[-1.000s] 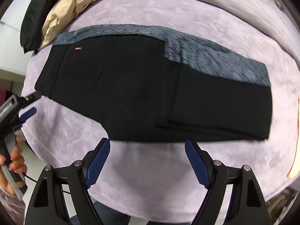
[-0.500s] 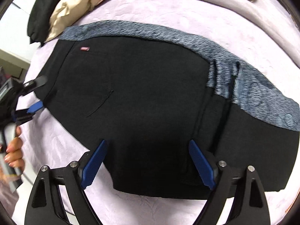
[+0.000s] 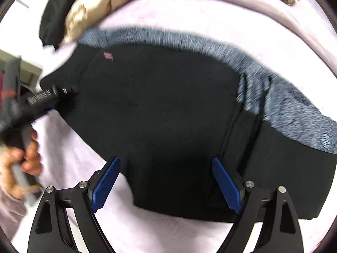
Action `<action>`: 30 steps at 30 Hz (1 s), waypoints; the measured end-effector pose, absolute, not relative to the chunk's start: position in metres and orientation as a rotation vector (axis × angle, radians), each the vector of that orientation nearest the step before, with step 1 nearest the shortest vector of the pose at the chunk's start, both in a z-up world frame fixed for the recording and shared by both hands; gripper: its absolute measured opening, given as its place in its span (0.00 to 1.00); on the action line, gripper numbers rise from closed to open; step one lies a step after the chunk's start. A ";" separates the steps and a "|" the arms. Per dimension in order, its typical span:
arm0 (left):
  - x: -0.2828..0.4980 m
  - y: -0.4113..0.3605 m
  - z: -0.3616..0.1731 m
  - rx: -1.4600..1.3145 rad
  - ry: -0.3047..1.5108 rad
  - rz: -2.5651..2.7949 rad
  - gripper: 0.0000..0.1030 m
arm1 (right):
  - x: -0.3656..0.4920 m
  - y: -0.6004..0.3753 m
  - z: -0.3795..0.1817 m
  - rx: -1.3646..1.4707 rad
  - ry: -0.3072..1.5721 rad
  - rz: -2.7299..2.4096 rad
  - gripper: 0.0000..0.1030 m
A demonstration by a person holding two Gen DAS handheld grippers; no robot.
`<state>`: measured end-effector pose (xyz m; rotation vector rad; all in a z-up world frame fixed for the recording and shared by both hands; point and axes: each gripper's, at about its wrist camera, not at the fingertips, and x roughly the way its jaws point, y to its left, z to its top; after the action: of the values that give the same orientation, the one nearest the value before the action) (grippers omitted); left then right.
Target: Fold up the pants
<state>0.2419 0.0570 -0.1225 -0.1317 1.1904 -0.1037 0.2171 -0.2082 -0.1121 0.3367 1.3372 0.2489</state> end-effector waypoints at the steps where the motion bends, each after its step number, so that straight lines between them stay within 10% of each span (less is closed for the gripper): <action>1: 0.236 0.045 -0.113 -0.037 1.148 -0.105 0.33 | 0.219 -0.214 -0.101 0.372 1.318 0.260 0.88; 10: 0.188 -0.031 -0.084 0.529 0.808 -0.188 0.33 | 0.316 -0.194 -0.010 0.527 1.260 0.566 0.88; 19: 0.196 -0.036 -0.088 0.560 0.803 -0.190 0.33 | 0.397 -0.057 -0.039 0.177 1.547 0.724 0.88; 20: 0.198 -0.036 -0.088 0.560 0.806 -0.188 0.33 | 0.400 -0.050 -0.046 0.164 1.572 0.727 0.78; 21: 0.192 -0.038 -0.090 0.561 0.811 -0.189 0.33 | 0.402 -0.047 -0.055 0.163 1.597 0.720 0.30; 22: 0.193 -0.037 -0.091 0.558 0.826 -0.189 0.33 | 0.403 -0.049 -0.063 0.166 1.613 0.697 0.16; 30: 0.163 -0.071 -0.028 0.520 0.737 -0.332 0.34 | 0.360 -0.146 -0.025 0.487 1.383 0.779 0.16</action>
<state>0.1626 -0.0709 -0.0285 0.5197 0.7371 -0.3322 0.3601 -0.1465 -0.0254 0.4867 1.3833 0.7790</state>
